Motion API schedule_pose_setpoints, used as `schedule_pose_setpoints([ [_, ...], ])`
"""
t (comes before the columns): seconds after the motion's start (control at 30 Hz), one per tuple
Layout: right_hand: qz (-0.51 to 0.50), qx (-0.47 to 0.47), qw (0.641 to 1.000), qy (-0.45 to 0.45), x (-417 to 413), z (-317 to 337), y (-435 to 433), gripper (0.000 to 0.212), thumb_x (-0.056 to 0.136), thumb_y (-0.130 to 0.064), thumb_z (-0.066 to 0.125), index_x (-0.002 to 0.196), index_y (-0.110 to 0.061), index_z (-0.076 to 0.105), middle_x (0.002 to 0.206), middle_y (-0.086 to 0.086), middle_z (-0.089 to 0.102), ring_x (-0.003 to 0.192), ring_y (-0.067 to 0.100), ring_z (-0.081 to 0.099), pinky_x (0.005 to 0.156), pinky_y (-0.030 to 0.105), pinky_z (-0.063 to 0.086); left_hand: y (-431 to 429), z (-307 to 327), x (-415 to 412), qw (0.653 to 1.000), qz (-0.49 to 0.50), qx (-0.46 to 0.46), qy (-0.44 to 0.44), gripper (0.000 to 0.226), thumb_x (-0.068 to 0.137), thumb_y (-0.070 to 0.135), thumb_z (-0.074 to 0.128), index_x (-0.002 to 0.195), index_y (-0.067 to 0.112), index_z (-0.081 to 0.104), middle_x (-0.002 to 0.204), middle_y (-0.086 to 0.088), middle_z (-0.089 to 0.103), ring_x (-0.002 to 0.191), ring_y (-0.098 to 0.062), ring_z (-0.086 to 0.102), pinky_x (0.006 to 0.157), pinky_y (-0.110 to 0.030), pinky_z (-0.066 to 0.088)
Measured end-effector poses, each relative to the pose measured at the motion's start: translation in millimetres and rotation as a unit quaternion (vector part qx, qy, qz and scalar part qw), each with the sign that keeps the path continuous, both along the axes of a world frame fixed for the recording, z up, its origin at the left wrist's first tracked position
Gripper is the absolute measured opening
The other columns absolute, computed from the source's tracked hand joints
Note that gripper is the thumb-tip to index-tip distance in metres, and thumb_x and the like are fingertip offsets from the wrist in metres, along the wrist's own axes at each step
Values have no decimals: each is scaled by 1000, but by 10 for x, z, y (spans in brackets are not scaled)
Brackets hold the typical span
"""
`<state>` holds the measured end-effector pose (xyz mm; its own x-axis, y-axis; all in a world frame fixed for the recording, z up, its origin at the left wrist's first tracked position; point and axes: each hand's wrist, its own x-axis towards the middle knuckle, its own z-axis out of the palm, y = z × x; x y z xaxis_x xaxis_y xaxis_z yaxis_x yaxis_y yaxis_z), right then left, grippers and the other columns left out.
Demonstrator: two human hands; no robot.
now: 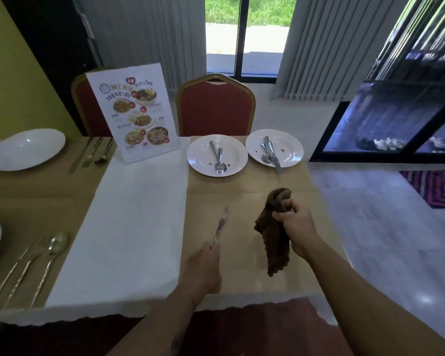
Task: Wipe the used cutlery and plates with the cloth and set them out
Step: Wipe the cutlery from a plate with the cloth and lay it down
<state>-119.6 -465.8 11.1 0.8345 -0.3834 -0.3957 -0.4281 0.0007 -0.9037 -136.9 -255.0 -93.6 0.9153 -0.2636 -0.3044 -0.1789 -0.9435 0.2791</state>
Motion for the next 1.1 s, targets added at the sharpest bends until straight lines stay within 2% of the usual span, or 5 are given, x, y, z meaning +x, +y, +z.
schedule_pose_setpoints([
  [0.23, 18, -15, 1000, 9, -73, -64, -67, 21, 91, 4, 60, 94, -15, 67, 100, 16, 72, 96, 35, 70, 93, 56, 57, -33, -44, 34, 992, 49, -109, -47, 36, 88, 11, 50, 122, 22, 52, 113, 0, 54, 91, -21, 58, 76, -34, 52],
  [0.4, 27, -19, 999, 17, -119, -107, -149, 22, 93, 2, 59, 97, -18, 67, 102, 13, 72, 98, 33, 69, 93, 53, 56, 231, -33, 229, 995, -51, -54, -61, 39, 78, 18, 65, 115, 29, 55, 100, 10, 43, 79, -14, 47, 59, -28, 44],
  [0.63, 37, -20, 999, 14, -116, -115, -180, 22, 94, 2, 58, 97, -18, 66, 102, 14, 72, 96, 33, 69, 91, 53, 57, 293, -23, 348, 989, -114, -78, -47, 35, 85, 15, 65, 119, 21, 69, 113, 7, 56, 101, -18, 57, 81, -39, 55],
  [0.77, 45, -19, 999, 18, -133, -124, -197, 21, 94, 1, 58, 98, -18, 66, 103, 13, 71, 97, 32, 68, 93, 53, 56, 290, -23, 338, 989, -124, -68, -42, 44, 85, 16, 65, 128, 24, 65, 153, 7, 39, 136, -19, 37, 104, -36, 45],
  [1.1, 53, -13, 998, 33, -160, -167, -221, 20, 94, 2, 58, 96, -16, 67, 103, 15, 71, 100, 35, 67, 97, 56, 54, 93, -83, 191, 985, -116, -129, -25, 54, 91, 13, 64, 143, 17, 52, 159, 9, 32, 142, -12, 37, 109, -16, 29],
])
